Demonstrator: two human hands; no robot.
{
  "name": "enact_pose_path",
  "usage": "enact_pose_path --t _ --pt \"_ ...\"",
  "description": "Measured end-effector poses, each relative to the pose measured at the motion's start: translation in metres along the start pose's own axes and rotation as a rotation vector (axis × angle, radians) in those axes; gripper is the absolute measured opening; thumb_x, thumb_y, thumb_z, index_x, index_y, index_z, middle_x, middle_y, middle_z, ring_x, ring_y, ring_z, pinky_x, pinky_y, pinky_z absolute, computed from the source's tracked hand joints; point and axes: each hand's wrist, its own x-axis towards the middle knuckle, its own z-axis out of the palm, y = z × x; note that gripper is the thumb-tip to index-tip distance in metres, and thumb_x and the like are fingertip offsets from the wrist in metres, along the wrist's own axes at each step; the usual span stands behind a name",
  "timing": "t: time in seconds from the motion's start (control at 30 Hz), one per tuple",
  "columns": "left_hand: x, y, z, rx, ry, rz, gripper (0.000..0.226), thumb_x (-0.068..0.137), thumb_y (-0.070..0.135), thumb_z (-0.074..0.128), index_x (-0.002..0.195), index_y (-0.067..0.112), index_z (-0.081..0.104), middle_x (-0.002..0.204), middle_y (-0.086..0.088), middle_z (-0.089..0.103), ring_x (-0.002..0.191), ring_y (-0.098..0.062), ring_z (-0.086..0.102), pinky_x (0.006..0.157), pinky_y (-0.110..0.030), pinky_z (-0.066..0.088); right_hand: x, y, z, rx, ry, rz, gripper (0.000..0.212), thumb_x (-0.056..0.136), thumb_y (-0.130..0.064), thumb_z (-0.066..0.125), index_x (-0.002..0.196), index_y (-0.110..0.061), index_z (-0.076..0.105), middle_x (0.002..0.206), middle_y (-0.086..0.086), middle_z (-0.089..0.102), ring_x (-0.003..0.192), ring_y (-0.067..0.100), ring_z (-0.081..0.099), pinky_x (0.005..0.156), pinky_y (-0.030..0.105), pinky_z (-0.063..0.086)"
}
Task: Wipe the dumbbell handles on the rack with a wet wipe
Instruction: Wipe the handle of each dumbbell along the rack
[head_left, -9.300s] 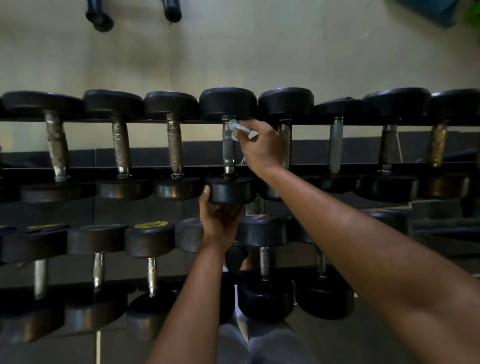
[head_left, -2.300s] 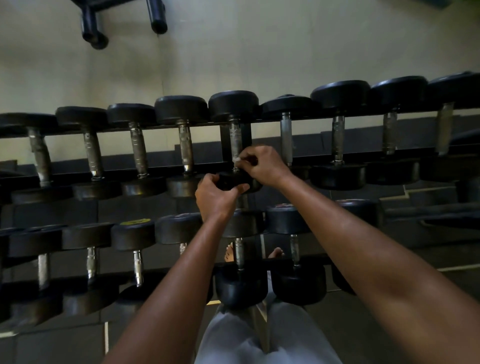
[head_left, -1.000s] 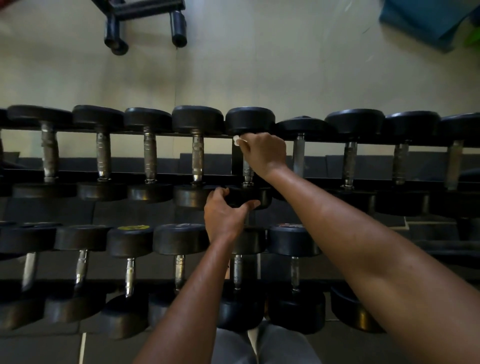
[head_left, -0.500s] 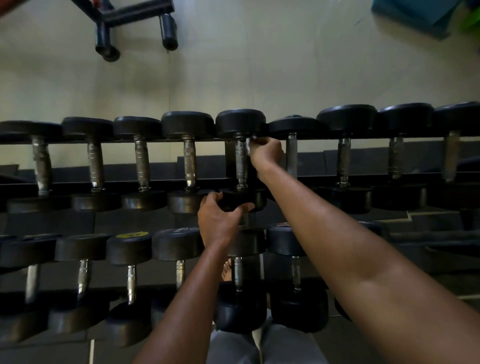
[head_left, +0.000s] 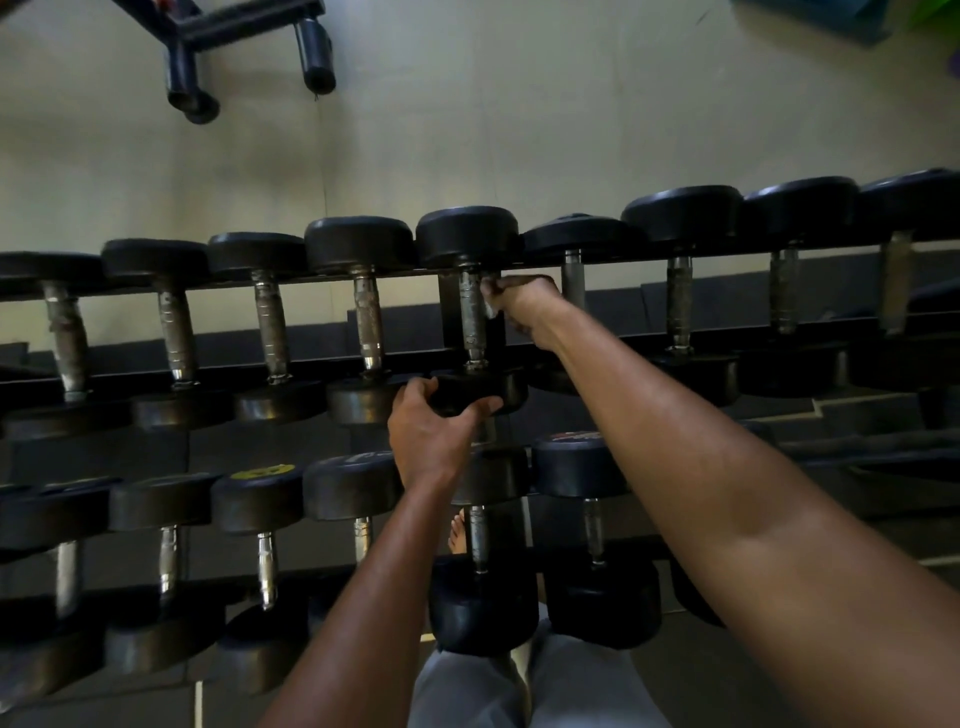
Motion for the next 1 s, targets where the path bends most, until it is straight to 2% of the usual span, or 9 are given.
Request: enact_pose_path --t 0.1,0.2,0.4,0.53,0.6,0.73,0.83,0.93,1.0 --pt "0.0 0.0 -0.001 0.0 0.001 0.003 0.075 0.068 0.049 0.1 0.128 0.015 0.068 0.122 0.001 0.069 0.108 -0.013 0.068 0.075 -0.006 0.046 -0.008 0.02 -0.005 -0.13 -0.075 0.01 0.017 0.1 -0.027 0.073 0.115 -0.019 0.076 0.112 0.0 0.073 0.105 0.017 0.065 0.097 0.04 0.05" --pt "0.002 0.0 -0.001 0.022 0.007 0.001 0.075 0.067 0.05 0.1 0.126 0.016 0.069 0.12 0.002 0.069 0.106 -0.011 0.068 0.074 -0.004 0.043 -0.014 0.028 -0.006 -0.226 -0.098 -0.01 0.024 0.1 -0.027 0.075 0.12 -0.014 0.073 0.107 -0.002 0.07 0.102 0.012 0.063 0.094 0.035 0.045" --pt "0.001 0.002 -0.002 0.029 -0.011 0.001 0.075 0.068 0.049 0.1 0.128 0.017 0.068 0.122 0.001 0.069 0.105 -0.01 0.066 0.072 -0.005 0.042 -0.022 0.028 -0.007 -0.483 -0.078 -0.129 0.014 0.091 -0.027 0.085 0.1 -0.018 0.078 0.103 -0.004 0.076 0.098 0.01 0.069 0.092 0.033 0.055" --pt "0.0 -0.001 0.0 0.013 0.013 -0.005 0.078 0.066 0.053 0.1 0.127 0.017 0.068 0.122 0.002 0.07 0.104 -0.011 0.068 0.074 -0.006 0.043 -0.032 -0.001 -0.002 -0.603 -0.02 -0.518 0.013 0.09 -0.039 0.084 0.099 -0.031 0.082 0.106 -0.013 0.077 0.098 0.004 0.067 0.086 0.029 0.053" --pt "-0.001 -0.005 0.002 0.01 0.023 0.0 0.082 0.066 0.055 0.099 0.131 0.017 0.067 0.124 0.002 0.069 0.107 -0.011 0.068 0.079 -0.011 0.048 -0.027 -0.018 0.005 -0.702 0.092 -0.764 0.008 0.094 -0.041 0.079 0.098 -0.034 0.082 0.096 -0.014 0.078 0.089 0.006 0.071 0.081 0.031 0.055" --pt "0.003 -0.01 0.004 0.011 0.028 0.015 0.084 0.066 0.057 0.098 0.133 0.018 0.065 0.126 0.003 0.067 0.111 -0.012 0.067 0.087 -0.02 0.053 -0.008 -0.025 0.018 -1.276 0.287 -1.05 0.017 0.104 -0.031 0.067 0.115 -0.035 0.078 0.086 -0.002 0.078 0.075 0.025 0.076 0.064 0.032 0.047" --pt "0.002 -0.012 0.005 0.005 0.025 0.02 0.082 0.067 0.058 0.097 0.131 0.02 0.065 0.126 0.005 0.066 0.11 -0.011 0.066 0.083 -0.015 0.049 -0.007 -0.027 0.021 -1.608 0.286 -1.079 0.036 0.107 -0.018 0.06 0.136 -0.036 0.069 0.095 0.0 0.079 0.079 0.028 0.078 0.065 0.037 0.055" --pt "0.002 -0.012 0.005 -0.011 0.016 0.023 0.079 0.069 0.057 0.097 0.131 0.02 0.065 0.126 0.006 0.065 0.11 -0.01 0.065 0.079 -0.01 0.044 -0.016 -0.039 0.025 -1.662 0.214 -1.002 0.033 0.107 -0.012 0.056 0.132 -0.028 0.071 0.088 0.001 0.074 0.077 0.028 0.075 0.062 0.036 0.051" --pt "0.001 -0.014 0.005 -0.013 0.015 0.032 0.079 0.069 0.059 0.096 0.131 0.02 0.065 0.127 0.007 0.064 0.111 -0.01 0.065 0.083 -0.015 0.048 -0.023 -0.046 0.029 -1.662 0.169 -0.955 0.031 0.107 -0.011 0.056 0.126 -0.026 0.074 0.082 0.0 0.068 0.076 0.026 0.072 0.065 0.037 0.055"
